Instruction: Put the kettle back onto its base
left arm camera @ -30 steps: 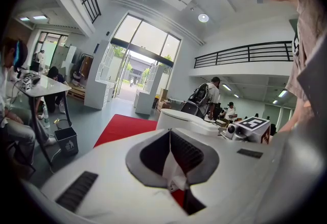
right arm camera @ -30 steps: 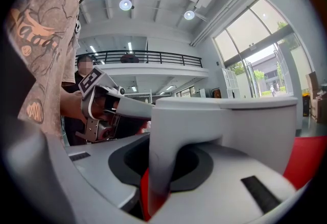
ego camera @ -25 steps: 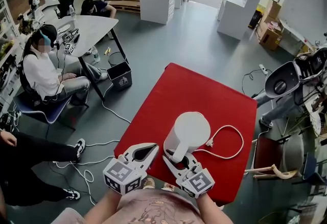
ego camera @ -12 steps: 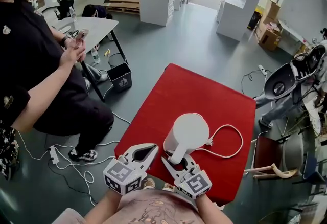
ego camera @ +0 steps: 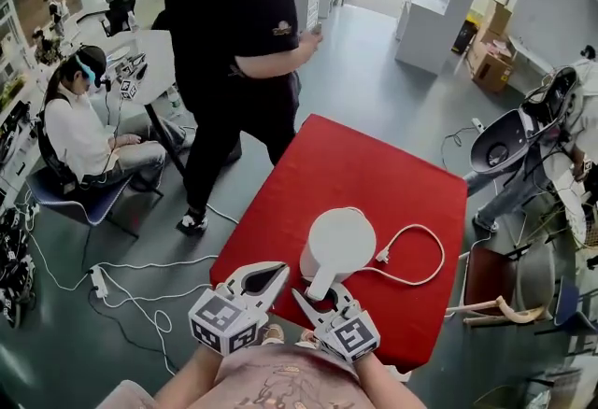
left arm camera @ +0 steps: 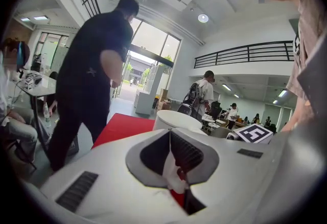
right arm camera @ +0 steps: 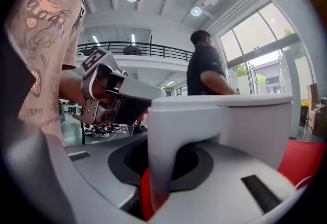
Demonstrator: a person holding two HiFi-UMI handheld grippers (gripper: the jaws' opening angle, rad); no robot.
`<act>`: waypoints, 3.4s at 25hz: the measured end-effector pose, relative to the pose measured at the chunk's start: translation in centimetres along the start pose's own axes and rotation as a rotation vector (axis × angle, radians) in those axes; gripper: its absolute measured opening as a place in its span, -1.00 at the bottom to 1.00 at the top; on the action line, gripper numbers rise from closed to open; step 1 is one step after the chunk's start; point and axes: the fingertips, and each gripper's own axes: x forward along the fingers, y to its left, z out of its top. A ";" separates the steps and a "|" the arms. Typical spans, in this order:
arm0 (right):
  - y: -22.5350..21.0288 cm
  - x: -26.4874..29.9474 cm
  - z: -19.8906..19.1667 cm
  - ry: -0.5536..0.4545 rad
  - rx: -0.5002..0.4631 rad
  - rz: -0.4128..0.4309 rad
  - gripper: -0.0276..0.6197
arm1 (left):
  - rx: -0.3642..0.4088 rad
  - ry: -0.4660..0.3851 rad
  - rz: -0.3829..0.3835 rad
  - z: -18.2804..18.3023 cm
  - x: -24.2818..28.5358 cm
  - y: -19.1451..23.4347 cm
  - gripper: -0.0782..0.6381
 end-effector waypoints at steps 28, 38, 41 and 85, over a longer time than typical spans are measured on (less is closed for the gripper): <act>0.0 -1.0 -0.2 0.019 -0.023 0.035 -0.27 | 0.013 -0.004 -0.024 0.2 -0.7 -1.0 -0.81; -2.0 -6.1 0.2 0.025 -0.004 -0.076 -0.19 | 0.021 0.004 -0.055 0.2 0.0 -1.7 -0.81; -2.4 -7.1 0.2 -0.011 0.019 -0.102 -0.26 | 0.024 0.004 -0.063 0.2 0.2 -1.9 -0.81; 2.6 -17.1 6.1 -0.212 0.092 -0.396 -0.91 | 0.102 -0.063 -0.153 -0.8 -4.0 -9.6 -0.81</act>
